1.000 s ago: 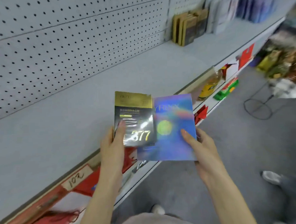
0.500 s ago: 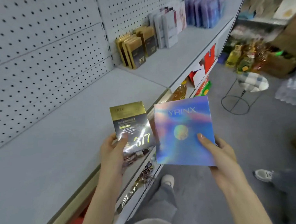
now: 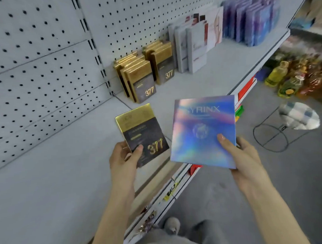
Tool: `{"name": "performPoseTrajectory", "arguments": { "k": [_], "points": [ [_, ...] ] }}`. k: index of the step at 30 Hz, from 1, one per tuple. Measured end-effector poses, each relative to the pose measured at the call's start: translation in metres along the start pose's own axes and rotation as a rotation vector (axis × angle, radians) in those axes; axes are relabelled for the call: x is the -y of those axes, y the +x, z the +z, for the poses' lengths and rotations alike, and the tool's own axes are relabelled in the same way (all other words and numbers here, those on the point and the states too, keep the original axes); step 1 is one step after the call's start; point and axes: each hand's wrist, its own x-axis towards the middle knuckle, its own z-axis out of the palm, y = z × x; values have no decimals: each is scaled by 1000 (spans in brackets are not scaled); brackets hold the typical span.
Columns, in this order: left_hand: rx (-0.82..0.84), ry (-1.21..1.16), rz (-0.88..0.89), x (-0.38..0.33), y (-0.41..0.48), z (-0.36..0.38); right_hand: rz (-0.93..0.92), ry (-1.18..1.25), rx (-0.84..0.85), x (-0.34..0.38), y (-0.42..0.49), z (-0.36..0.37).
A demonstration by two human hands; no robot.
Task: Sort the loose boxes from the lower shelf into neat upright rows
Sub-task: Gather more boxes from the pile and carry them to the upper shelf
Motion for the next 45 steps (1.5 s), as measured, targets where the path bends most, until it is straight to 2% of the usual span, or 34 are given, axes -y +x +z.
{"name": "performPoseTrajectory", "arguments": {
  "k": [6,15,19,23,27,34,39,42,45],
  "points": [
    [-119,-48,-59,1,46,38,51,39,127,16,95,7],
    [-406,-87,-46,1,86,130,87,-148,441,67,217,22],
    [-479,113,12,11,108,159,107,-192,502,77,263,23],
    [-580,599,68,22,133,164,123,-239,565,80,285,27],
    [-600,650,154,16,157,162,120,-232,591,81,294,24],
    [-616,566,205,2,196,159,92,-254,526,86,302,35],
    [-719,616,97,8,196,163,94,-236,481,80,301,37],
    [-696,589,83,9,186,167,103,-217,461,76,301,36],
    [-566,392,138,9,172,185,111,-190,458,73,303,31]
  ]
}}
